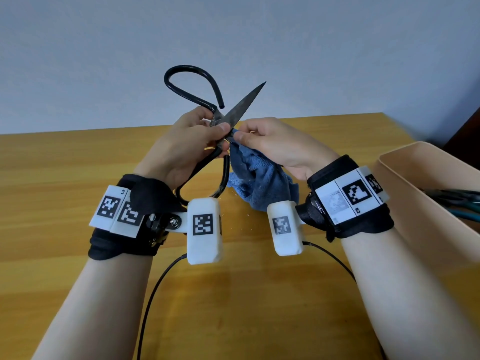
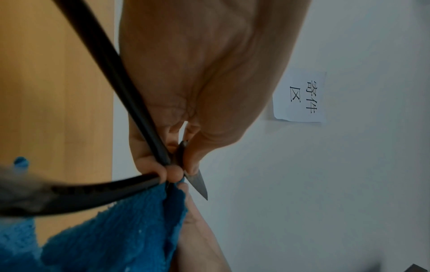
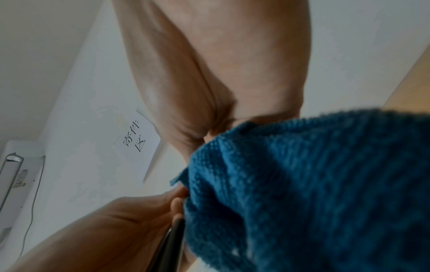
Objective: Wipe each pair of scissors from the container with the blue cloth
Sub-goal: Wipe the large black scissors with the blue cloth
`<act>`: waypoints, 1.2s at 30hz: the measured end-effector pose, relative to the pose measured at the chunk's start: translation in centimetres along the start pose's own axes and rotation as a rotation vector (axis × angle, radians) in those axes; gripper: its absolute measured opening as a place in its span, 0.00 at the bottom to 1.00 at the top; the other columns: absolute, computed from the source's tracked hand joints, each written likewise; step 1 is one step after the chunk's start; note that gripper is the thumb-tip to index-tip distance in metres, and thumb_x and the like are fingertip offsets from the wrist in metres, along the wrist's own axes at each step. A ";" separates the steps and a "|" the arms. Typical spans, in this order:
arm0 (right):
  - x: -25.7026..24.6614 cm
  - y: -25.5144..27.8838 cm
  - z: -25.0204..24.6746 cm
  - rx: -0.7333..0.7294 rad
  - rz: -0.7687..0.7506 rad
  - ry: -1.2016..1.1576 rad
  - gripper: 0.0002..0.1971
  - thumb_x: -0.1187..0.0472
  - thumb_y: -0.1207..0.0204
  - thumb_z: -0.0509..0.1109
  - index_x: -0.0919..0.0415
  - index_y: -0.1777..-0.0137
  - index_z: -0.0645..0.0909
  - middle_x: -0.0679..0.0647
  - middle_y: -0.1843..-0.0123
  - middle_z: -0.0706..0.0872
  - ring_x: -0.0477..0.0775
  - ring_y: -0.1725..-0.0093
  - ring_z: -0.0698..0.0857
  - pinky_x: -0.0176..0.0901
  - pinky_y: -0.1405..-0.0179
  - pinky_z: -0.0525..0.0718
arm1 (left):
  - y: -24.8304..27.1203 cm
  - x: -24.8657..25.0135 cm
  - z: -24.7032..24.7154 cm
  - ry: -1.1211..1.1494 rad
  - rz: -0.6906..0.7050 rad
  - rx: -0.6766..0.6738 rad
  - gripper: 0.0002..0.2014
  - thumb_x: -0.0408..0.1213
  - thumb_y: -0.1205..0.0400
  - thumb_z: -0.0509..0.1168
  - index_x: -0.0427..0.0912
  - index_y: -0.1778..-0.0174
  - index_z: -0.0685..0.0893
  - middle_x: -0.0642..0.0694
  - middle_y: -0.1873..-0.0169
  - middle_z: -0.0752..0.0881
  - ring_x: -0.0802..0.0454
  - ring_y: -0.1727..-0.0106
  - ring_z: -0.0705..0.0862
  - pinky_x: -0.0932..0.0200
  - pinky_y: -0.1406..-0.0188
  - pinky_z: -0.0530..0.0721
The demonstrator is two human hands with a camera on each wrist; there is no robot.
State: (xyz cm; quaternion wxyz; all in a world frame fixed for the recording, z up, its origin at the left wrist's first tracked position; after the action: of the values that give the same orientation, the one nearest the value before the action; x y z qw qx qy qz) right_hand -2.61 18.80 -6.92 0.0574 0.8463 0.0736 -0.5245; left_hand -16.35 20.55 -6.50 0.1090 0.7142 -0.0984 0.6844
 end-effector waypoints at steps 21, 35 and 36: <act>0.8 -0.3 -0.7 0.158 -0.025 -0.205 0.07 0.57 0.23 0.78 0.62 0.54 0.89 0.56 0.57 0.93 0.47 0.60 0.91 0.38 0.60 0.89 | -0.1 0.3 -0.7 0.018 0.025 0.035 0.08 0.28 0.13 0.65 0.40 0.57 0.77 0.44 0.60 0.82 0.53 0.70 0.82 0.62 0.62 0.85; 0.4 -0.1 -0.2 0.115 0.019 -0.030 0.16 0.46 0.21 0.74 0.54 0.64 0.80 0.50 0.64 0.85 0.47 0.65 0.83 0.38 0.64 0.78 | 0.1 0.7 -1.0 0.032 0.033 0.076 0.10 0.27 0.13 0.65 0.41 0.59 0.76 0.43 0.60 0.81 0.53 0.70 0.80 0.60 0.62 0.84; 0.4 -0.2 -0.1 0.098 0.019 -0.034 0.15 0.47 0.21 0.74 0.54 0.64 0.80 0.53 0.62 0.85 0.49 0.63 0.83 0.41 0.62 0.78 | 0.2 0.7 -1.2 0.030 0.035 0.080 0.10 0.26 0.13 0.65 0.42 0.60 0.77 0.44 0.61 0.81 0.53 0.70 0.81 0.60 0.62 0.84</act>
State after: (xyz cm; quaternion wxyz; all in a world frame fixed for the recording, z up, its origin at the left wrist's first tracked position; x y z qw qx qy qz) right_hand -2.40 19.01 -7.21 0.0224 0.8398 0.0387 -0.5410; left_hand -17.49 20.74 -5.71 0.0698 0.7058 -0.0816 0.7002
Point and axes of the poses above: each hand's wrist, its own y-axis away from the middle knuckle, its own z-axis out of the palm, x = y × z, the point moved 6 cm from there along -y, towards the middle knuckle
